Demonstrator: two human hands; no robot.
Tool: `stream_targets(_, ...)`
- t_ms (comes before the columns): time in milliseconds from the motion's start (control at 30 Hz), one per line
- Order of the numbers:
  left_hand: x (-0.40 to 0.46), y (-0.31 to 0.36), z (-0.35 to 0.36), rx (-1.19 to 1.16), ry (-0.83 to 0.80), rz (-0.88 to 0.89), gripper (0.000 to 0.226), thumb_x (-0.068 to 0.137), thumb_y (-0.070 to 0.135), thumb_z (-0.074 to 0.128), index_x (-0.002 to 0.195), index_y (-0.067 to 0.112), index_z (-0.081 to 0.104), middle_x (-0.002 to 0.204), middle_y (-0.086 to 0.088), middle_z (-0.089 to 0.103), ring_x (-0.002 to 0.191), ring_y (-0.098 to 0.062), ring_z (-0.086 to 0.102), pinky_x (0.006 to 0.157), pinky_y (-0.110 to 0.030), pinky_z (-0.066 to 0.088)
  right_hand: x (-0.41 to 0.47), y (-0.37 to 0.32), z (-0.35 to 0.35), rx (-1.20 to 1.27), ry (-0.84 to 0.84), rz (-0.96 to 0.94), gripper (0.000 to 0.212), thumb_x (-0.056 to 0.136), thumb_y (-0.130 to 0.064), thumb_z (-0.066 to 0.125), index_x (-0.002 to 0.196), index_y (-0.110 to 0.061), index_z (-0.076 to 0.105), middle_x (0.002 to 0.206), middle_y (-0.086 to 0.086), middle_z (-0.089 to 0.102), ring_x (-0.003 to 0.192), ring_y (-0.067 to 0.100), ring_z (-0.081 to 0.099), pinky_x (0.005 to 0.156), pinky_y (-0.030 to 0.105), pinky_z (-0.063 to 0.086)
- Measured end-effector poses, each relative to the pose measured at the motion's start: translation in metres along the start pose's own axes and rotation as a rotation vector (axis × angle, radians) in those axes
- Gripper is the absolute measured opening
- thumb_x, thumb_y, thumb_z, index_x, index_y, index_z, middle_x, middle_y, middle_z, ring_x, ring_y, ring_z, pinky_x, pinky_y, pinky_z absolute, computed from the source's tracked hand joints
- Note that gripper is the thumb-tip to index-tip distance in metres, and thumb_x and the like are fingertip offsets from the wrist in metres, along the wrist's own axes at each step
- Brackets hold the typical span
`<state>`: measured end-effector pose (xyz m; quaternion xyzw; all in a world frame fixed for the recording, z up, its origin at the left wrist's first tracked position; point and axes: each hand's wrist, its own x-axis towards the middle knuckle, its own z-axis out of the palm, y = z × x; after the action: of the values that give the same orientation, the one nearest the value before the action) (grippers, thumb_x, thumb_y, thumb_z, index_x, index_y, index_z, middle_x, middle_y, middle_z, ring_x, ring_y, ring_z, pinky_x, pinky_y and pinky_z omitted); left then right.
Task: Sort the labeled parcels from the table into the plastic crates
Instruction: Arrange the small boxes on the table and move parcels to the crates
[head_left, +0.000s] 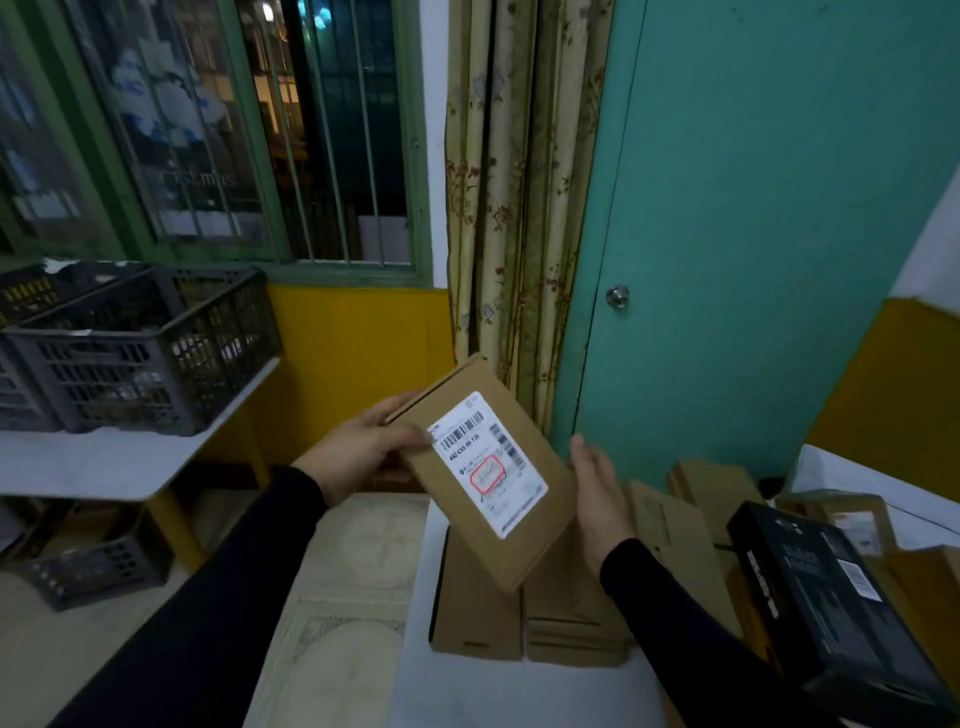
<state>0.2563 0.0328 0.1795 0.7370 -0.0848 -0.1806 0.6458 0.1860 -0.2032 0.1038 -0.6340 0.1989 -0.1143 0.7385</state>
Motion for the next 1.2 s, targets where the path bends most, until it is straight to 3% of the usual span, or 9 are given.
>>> stream_targets(133, 0.005, 0.015, 0.014, -0.017, 0.126, 0.069, 0.039, 0.091, 0.02, 0.067, 0.126, 0.027, 0.052, 0.114, -0.01, 0.067, 0.099, -0.029, 0.068, 0.087, -0.044, 0.057, -0.011, 0.002, -0.003, -0.161, -0.172, -0.01, 0.069, 0.085, -0.07, 0.049, 0.144, -0.033, 0.045, 0.145, -0.012, 0.047, 0.133, 0.013, 0.044, 0.115, 0.046, 0.035)
stream_targets(267, 0.013, 0.013, 0.034, -0.069, 0.281, 0.108, 0.047, 0.096, 0.034, 0.06, 0.138, 0.024, 0.043, 0.112, -0.007, 0.066, 0.09, -0.019, 0.067, 0.071, -0.032, 0.055, -0.019, 0.008, 0.0, -0.139, -0.249, -0.063, 0.054, 0.097, -0.046, 0.052, 0.148, -0.035, 0.037, 0.141, -0.008, 0.055, 0.127, 0.013, 0.054, 0.109, 0.043, 0.045)
stream_targets(367, 0.014, 0.009, 0.045, -0.073, 0.285, 0.119, 0.051, 0.097, 0.04, 0.055, 0.144, 0.028, 0.039, 0.118, -0.005, 0.067, 0.1, -0.021, 0.066, 0.083, -0.038, 0.055, -0.022, 0.006, 0.003, -0.114, -0.283, -0.101, 0.048, 0.102, -0.036, 0.048, 0.147, -0.042, 0.032, 0.134, -0.013, 0.059, 0.121, 0.009, 0.058, 0.103, 0.038, 0.05)
stream_targets(600, 0.014, 0.01, 0.055, -0.078, 0.277, 0.134, 0.047, 0.101, 0.037, 0.048, 0.146, 0.028, 0.038, 0.115, 0.001, 0.067, 0.101, -0.017, 0.065, 0.08, -0.033, 0.053, -0.023, 0.008, -0.004, -0.112, -0.287, -0.134, 0.053, 0.102, -0.037, 0.046, 0.151, -0.041, 0.026, 0.139, -0.012, 0.056, 0.125, 0.009, 0.055, 0.106, 0.041, 0.048)
stream_targets(700, 0.01, 0.004, 0.057, -0.101, 0.293, 0.113, 0.048, 0.102, 0.04, 0.045, 0.148, 0.032, 0.036, 0.116, 0.004, 0.068, 0.105, -0.019, 0.065, 0.09, -0.039, 0.053, -0.022, 0.009, -0.002, -0.102, -0.279, -0.143, 0.053, 0.102, -0.037, 0.044, 0.151, -0.041, 0.024, 0.136, -0.015, 0.056, 0.123, 0.007, 0.055, 0.106, 0.041, 0.047)
stream_targets(900, -0.016, -0.026, 0.05, -0.024, 0.296, 0.007, 0.036, 0.1, 0.043, 0.047, 0.134, 0.033, 0.045, 0.118, 0.007, 0.066, 0.103, -0.013, 0.062, 0.086, -0.034, 0.049, -0.015, 0.017, 0.016, -0.064, -0.307, -0.12, 0.054, 0.103, -0.038, 0.043, 0.152, -0.042, 0.02, 0.14, -0.014, 0.052, 0.121, 0.004, 0.054, 0.104, 0.034, 0.048)
stream_targets(933, -0.021, -0.034, 0.045, -0.012, 0.312, 0.005, 0.033, 0.1, 0.041, 0.048, 0.131, 0.029, 0.051, 0.119, 0.008, 0.067, 0.106, -0.012, 0.063, 0.087, -0.032, 0.049, -0.013, 0.021, 0.022, -0.077, -0.338, -0.116, 0.053, 0.104, -0.038, 0.042, 0.152, -0.043, 0.02, 0.142, -0.014, 0.05, 0.122, 0.003, 0.054, 0.102, 0.031, 0.049)
stream_targets(1067, -0.05, -0.06, 0.014, 0.01, 0.469, -0.029, 0.024, 0.099, 0.043, 0.049, 0.123, 0.039, 0.053, 0.112, 0.014, 0.065, 0.106, -0.01, 0.061, 0.093, -0.034, 0.048, -0.021, 0.038, 0.064, -0.101, -0.475, -0.066, 0.05, 0.105, -0.037, 0.039, 0.15, -0.043, 0.019, 0.131, -0.014, 0.054, 0.103, -0.007, 0.058, 0.071, 0.012, 0.052)
stream_targets(1200, -0.085, -0.08, -0.04, 0.054, 0.631, -0.033, 0.036, 0.098, 0.04, 0.051, 0.133, 0.036, 0.05, 0.122, 0.012, 0.063, 0.11, -0.009, 0.058, 0.097, -0.034, 0.046, -0.042, 0.053, 0.133, -0.113, -0.533, -0.037, 0.051, 0.104, -0.044, 0.037, 0.152, -0.042, 0.021, 0.138, -0.006, 0.055, 0.109, 0.006, 0.06, 0.079, 0.021, 0.054)
